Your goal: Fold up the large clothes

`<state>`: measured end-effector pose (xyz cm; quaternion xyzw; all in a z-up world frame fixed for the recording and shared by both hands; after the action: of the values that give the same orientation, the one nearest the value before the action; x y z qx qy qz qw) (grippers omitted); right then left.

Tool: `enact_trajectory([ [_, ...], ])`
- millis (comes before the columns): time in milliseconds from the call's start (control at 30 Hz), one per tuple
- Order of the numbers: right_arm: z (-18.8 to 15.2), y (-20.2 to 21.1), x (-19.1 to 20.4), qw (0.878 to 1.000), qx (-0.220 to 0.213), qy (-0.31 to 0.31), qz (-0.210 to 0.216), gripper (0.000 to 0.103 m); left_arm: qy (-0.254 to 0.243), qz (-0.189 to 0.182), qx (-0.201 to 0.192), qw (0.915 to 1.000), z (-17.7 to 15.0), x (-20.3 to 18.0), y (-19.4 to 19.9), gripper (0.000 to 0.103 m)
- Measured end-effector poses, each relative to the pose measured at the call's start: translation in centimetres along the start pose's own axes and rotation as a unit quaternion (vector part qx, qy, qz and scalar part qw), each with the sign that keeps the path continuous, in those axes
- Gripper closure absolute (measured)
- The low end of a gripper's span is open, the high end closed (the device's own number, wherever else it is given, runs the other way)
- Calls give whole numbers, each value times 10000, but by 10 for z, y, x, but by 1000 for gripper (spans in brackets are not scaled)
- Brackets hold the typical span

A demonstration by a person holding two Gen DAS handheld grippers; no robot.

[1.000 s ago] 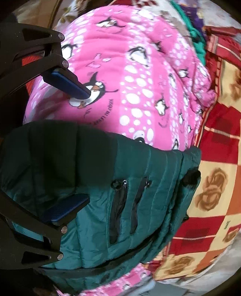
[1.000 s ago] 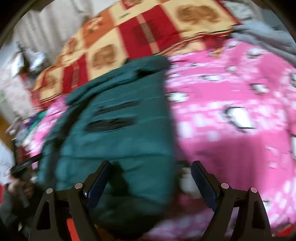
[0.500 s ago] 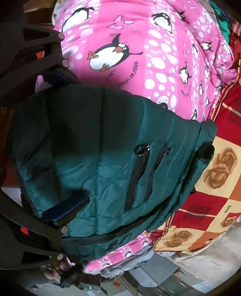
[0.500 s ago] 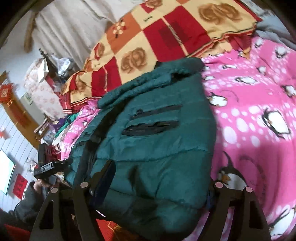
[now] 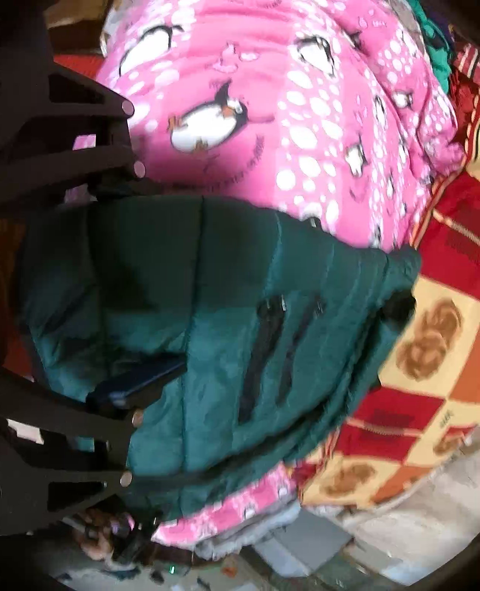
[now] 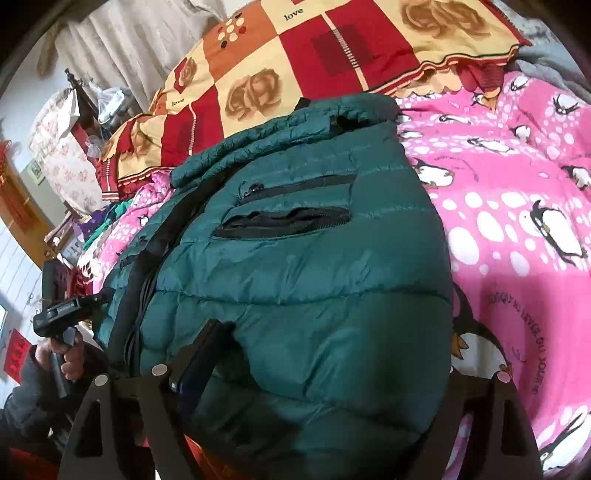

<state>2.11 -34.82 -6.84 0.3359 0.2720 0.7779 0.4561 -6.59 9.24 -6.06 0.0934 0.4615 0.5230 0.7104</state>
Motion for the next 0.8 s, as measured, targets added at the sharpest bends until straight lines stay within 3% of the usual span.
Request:
enact_trajectory([
  [67,3,5,0,10000,-30,-52,19,24,-170,-381,-189,9990,1,-10,10,34],
  [133,6,13,-1,9996,-249,-32,106,27,-287,-479,-329,9979,2,-17,13,34],
  [267,4,5,1,10000,-83,42,-17,30,135,158,-174,9996,4,3,-6,34],
  [333,2,2,1,9999,-37,89,-95,32,256,233,-172,9993,3,7,-9,34],
  [467,5,11,2,9993,-233,202,-225,48,-41,501,-319,9982,0,-4,-11,34],
  [567,5,15,9,9964,-418,478,-563,56,-103,646,-314,9974,0,-5,-14,33],
  [800,0,10,28,9821,-634,1087,-1403,63,-273,1039,-125,9941,3,-9,-23,27],
])
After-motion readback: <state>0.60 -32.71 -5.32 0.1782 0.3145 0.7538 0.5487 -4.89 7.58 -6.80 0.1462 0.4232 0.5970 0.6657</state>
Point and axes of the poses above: each gripper's, at about its wrist camera, not at the fingertips, and y roughly against the way its jaws point, x to its left, z to its top, the point moved 1 cm from there along -y, roughly the way its jaws point, and after that the axes turned 10 degrees about -z, right-handed, at the moved point
